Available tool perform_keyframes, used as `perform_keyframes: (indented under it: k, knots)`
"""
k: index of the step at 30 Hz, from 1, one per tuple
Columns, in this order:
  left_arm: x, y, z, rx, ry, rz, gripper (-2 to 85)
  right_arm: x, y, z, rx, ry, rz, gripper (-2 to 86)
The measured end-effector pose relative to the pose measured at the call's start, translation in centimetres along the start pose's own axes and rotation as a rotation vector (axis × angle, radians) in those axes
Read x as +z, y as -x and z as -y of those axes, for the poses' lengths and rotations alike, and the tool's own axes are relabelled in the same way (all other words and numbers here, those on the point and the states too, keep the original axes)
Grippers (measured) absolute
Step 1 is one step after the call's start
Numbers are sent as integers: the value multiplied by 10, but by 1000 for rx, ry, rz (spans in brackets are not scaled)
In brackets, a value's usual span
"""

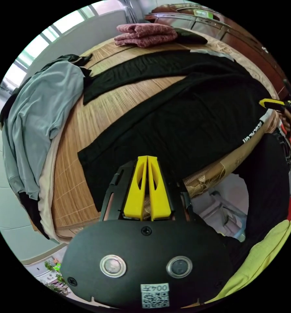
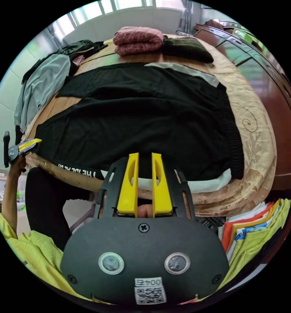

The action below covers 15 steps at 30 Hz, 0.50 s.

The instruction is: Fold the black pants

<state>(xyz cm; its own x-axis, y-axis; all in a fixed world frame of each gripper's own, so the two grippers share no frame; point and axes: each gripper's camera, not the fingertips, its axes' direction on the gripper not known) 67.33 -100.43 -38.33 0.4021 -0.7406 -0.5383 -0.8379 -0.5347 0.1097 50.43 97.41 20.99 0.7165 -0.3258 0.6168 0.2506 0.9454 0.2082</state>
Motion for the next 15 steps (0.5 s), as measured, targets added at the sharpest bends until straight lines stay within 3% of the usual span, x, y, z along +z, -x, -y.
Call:
perform_keyframes:
  k: [2,15]
  knots:
    - [-2,-6,-2,-18,-49,16,3,34,12,5,-10,89,8,74]
    - [-8,-25,19,-20,-77,42,3,139,60,11,-77,93,-62,64]
